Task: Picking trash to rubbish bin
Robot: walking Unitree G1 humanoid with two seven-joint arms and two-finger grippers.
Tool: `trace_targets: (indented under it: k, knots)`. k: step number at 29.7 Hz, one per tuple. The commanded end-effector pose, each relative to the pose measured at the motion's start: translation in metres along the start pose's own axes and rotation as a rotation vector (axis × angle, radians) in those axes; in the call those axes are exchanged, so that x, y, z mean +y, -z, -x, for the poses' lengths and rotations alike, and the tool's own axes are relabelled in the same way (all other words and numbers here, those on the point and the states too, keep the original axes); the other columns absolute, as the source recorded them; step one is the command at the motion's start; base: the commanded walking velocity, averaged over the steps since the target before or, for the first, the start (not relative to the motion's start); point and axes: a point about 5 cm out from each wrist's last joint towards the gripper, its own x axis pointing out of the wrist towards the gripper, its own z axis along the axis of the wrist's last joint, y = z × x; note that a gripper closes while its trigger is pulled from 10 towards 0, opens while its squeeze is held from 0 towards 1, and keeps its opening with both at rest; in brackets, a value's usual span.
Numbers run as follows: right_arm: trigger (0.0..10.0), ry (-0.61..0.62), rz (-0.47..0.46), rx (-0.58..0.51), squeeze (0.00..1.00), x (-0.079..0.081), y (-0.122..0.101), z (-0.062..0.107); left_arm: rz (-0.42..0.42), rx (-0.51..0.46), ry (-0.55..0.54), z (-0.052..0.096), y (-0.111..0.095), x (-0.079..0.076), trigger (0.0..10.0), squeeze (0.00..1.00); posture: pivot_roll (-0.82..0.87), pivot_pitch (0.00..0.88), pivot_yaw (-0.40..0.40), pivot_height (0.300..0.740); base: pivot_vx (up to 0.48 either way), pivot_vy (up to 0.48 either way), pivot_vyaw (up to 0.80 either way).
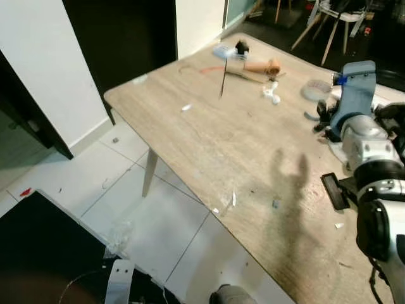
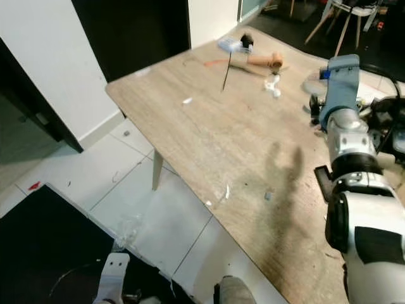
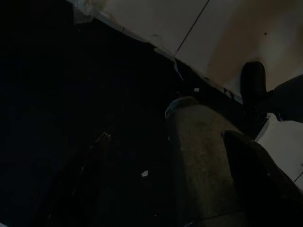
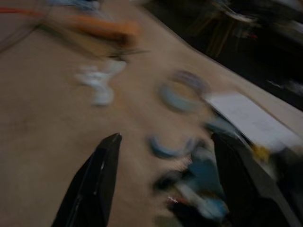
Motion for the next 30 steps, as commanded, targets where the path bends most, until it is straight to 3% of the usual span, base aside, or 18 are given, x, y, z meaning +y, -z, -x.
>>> trace_targets:
  k: [1,4,6,7,8,10,13,14,16,19,24,30]
  knots:
    - [10.0,-0.143,0.072,0.029,0.00,-0.006,-0.018,0.009,-0.005,0.058,0.006,0.004,0.016,0.000,10.0,0.00,-0.08,0.065,0.014,0.740,0.000,0.000,0.00]
    - [10.0,-0.166,0.082,0.034,0.00,-0.008,-0.021,0.013,-0.006,0.059,0.006,0.004,0.017,0.000,10.0,0.00,-0.08,0.065,0.014,0.740,0.000,0.000,0.00]
    - [10.0,-0.187,0.111,0.081,0.00,-0.031,-0.026,0.027,-0.010,0.059,0.009,0.003,0.016,-0.001,10.0,0.00,-0.10,0.069,0.015,0.740,0.000,0.000,0.00]
    - [10.0,-0.187,0.111,0.081,0.00,-0.031,-0.026,0.027,-0.010,0.059,0.009,0.003,0.016,-0.001,10.0,0.00,-0.10,0.069,0.015,0.740,0.000,0.000,0.00]
    - [10.0,-0.182,0.124,0.117,0.00,-0.043,-0.025,0.033,-0.012,0.059,0.012,0.003,0.016,-0.002,10.0,0.00,-0.10,0.069,0.015,0.740,0.000,0.000,0.00]
    - [10.0,-0.182,0.124,0.117,0.00,-0.043,-0.025,0.033,-0.012,0.059,0.012,0.003,0.016,-0.002,10.0,0.00,-0.10,0.069,0.015,0.740,0.000,0.000,0.00]
    - [10.0,-0.110,0.119,0.364,0.00,-0.079,0.003,0.048,-0.015,0.059,0.023,0.002,0.015,-0.007,10.0,0.00,-0.11,0.073,0.012,0.740,0.000,0.000,0.00]
    - [10.0,-0.110,0.119,0.364,0.00,-0.079,0.003,0.048,-0.015,0.059,0.023,0.002,0.015,-0.007,10.0,0.00,-0.11,0.073,0.012,0.740,0.000,0.000,0.00]
    - [10.0,-0.104,0.147,0.511,0.00,-0.089,0.018,0.064,-0.014,0.058,0.027,0.002,0.015,-0.008,10.0,0.00,-0.11,0.079,0.009,0.740,0.000,0.000,0.00]
    - [10.0,-0.138,0.166,0.580,0.00,-0.091,0.025,0.077,-0.012,0.059,0.028,0.002,0.015,-0.008,10.0,0.00,-0.11,0.079,0.009,0.740,0.000,0.000,0.00]
    - [10.0,-0.388,0.285,0.718,0.00,-0.077,0.043,0.111,-0.015,0.073,0.020,0.004,0.020,-0.006,10.0,0.00,-0.12,0.090,0.005,0.740,0.000,0.000,0.00]
    - [10.0,-0.381,0.249,0.790,0.00,-0.078,0.048,0.123,-0.020,0.074,0.025,0.004,0.020,-0.007,10.0,0.00,-0.13,0.092,0.006,0.740,0.000,0.000,0.00]
